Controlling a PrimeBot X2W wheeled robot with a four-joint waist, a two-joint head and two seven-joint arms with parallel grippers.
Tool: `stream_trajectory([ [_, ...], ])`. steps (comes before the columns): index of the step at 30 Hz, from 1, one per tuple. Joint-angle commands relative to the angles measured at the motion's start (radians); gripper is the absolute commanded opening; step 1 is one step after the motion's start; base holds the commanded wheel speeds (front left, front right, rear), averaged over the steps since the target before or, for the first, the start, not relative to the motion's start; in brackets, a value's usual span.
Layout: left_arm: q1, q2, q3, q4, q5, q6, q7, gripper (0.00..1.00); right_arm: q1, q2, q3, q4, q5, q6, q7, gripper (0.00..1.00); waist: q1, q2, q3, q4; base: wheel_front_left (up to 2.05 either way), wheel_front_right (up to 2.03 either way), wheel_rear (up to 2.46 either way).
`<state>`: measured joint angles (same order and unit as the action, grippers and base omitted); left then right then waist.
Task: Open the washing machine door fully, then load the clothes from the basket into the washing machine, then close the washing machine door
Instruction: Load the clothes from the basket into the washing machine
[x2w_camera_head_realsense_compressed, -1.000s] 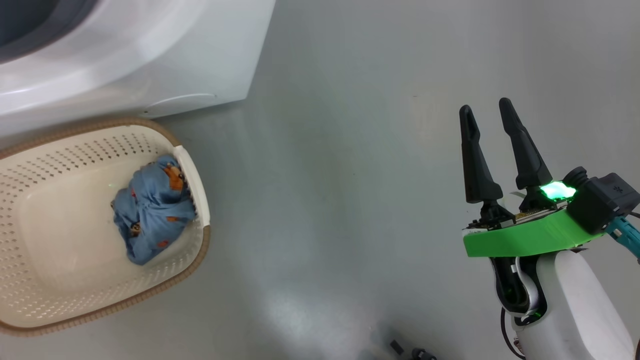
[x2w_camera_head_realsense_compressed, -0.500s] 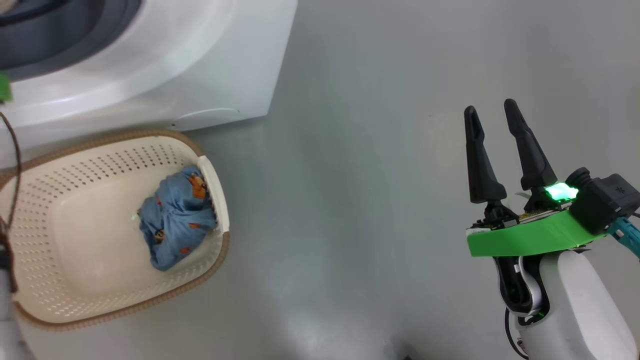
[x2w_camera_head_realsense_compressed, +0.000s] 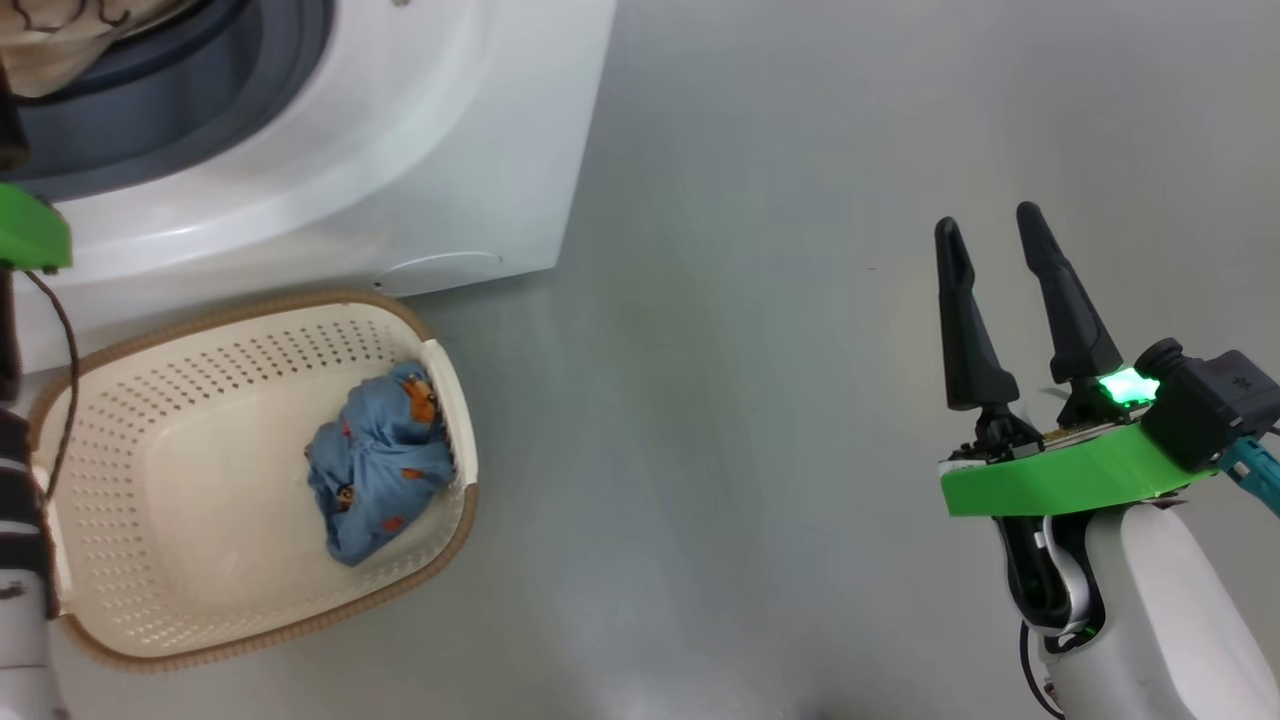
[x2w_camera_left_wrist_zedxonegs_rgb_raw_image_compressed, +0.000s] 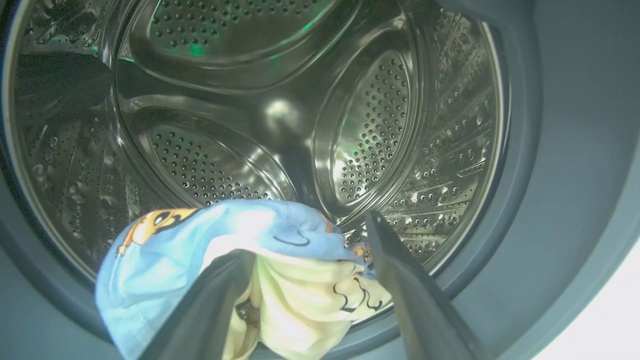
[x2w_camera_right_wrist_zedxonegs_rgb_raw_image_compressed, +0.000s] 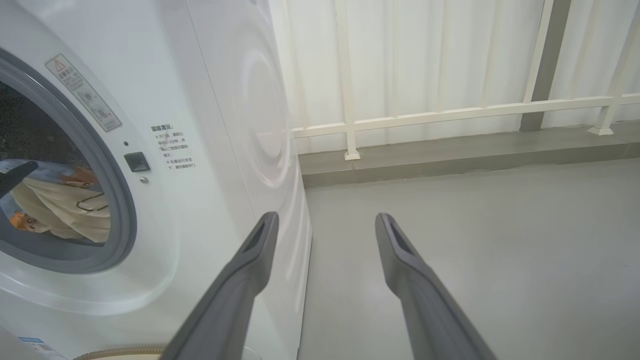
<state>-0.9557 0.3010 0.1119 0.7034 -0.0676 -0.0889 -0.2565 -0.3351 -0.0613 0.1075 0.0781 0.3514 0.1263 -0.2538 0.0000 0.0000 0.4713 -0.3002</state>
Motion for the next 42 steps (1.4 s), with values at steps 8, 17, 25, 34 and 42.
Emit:
stream_trajectory([
  [8, -0.117, 0.111, -0.028, 0.154, 0.045, -0.017, -0.005, 1.00, 0.055, 0.005, 0.021, -0.018, 0.010, 0.004, -0.008, 1.00, 0.0000, 0.0000, 0.002, -0.048, 0.00, 0.00, 0.00],
  [17, -0.326, 0.136, -0.115, 0.449, 0.096, -0.027, 0.145, 1.00, 0.062, 0.010, 0.019, -0.015, 0.013, 0.004, -0.008, 1.00, 0.0000, 0.0000, -0.002, -0.061, 0.00, 0.00, 0.00],
  [25, -0.370, 0.122, -0.151, 0.550, 0.090, -0.037, 0.264, 1.00, 0.064, 0.011, 0.016, -0.015, 0.016, 0.004, -0.008, 1.00, 0.0000, 0.0000, -0.012, -0.054, 0.00, 0.00, 0.00],
  [34, -0.364, 0.066, -0.252, 0.575, -0.005, -0.041, 0.386, 1.00, 0.065, 0.011, 0.012, -0.017, 0.014, 0.004, -0.008, 1.00, 0.0000, 0.0000, -0.020, -0.035, 0.00, 0.00, 0.00],
  [42, -0.330, 0.064, -0.369, 0.535, -0.152, -0.042, 0.389, 1.00, 0.077, 0.010, 0.003, -0.014, 0.004, 0.004, -0.008, 1.00, 0.0000, 0.0000, -0.048, -0.006, 0.00, 0.00, 0.00],
])
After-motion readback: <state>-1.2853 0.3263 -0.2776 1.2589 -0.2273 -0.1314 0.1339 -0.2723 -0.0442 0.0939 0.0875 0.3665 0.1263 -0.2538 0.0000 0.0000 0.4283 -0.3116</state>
